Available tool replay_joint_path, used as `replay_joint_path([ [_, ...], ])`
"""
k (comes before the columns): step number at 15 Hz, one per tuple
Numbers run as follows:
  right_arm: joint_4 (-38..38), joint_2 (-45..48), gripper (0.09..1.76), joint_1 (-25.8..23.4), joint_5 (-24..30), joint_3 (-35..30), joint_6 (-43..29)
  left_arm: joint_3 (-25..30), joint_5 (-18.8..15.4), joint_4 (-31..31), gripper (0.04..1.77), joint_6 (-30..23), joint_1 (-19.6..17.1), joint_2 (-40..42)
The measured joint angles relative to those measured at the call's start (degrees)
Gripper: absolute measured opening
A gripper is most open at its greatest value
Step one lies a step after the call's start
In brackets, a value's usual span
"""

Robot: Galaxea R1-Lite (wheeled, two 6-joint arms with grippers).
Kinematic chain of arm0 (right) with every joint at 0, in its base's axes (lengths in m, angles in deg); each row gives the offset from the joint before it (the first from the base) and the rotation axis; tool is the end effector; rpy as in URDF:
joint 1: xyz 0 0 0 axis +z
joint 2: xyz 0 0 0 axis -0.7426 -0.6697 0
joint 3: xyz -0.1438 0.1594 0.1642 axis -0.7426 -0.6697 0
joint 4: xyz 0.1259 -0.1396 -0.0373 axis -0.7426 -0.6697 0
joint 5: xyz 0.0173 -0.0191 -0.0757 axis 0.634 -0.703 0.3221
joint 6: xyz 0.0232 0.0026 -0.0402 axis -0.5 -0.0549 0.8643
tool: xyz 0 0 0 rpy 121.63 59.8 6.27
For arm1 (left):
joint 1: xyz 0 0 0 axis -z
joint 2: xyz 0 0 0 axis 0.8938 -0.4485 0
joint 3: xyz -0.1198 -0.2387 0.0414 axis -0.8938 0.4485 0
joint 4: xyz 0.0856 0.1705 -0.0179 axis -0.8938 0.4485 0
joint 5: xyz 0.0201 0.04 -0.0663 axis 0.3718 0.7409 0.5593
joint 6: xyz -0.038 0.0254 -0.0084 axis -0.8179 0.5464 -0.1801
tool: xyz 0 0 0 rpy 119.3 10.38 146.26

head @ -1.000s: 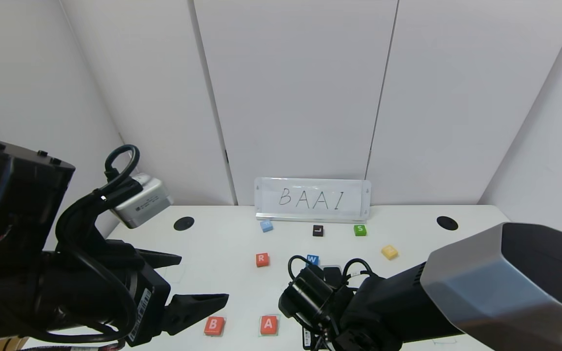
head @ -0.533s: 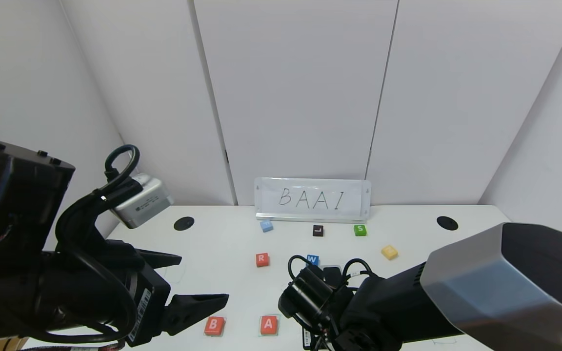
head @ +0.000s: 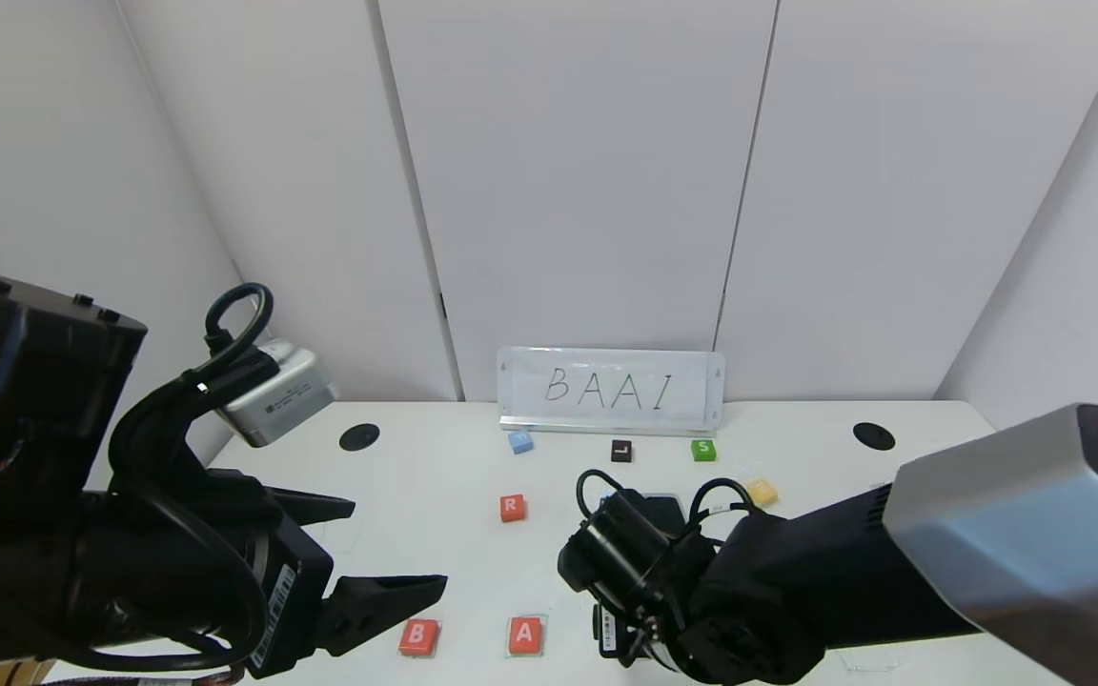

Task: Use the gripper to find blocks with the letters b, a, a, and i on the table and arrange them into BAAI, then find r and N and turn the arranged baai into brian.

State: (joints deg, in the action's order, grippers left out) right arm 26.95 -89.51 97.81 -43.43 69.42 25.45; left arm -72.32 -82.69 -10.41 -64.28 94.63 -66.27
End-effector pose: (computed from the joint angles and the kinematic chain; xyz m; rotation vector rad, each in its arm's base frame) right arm 0.2565 0.2803 0.0048 0.0852 1.0259 0.0706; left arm 0.1853 -0.1176 0.1831 0.1527 0.6851 -0.6096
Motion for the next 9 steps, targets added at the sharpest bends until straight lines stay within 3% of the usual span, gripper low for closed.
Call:
replay_joint_path([
  [6, -0.16, 6.73, 1.58, -3.67, 0.3, -5.24, 8.0, 0.11, -0.01, -0.02, 1.72, 0.0, 0.0, 0.0],
  [9, -0.18, 9.97, 1.62, -7.52, 3.91, -8.67, 14.1, 0.3, -0.01, -0.05, 1.72, 0.01, 0.0, -0.02],
])
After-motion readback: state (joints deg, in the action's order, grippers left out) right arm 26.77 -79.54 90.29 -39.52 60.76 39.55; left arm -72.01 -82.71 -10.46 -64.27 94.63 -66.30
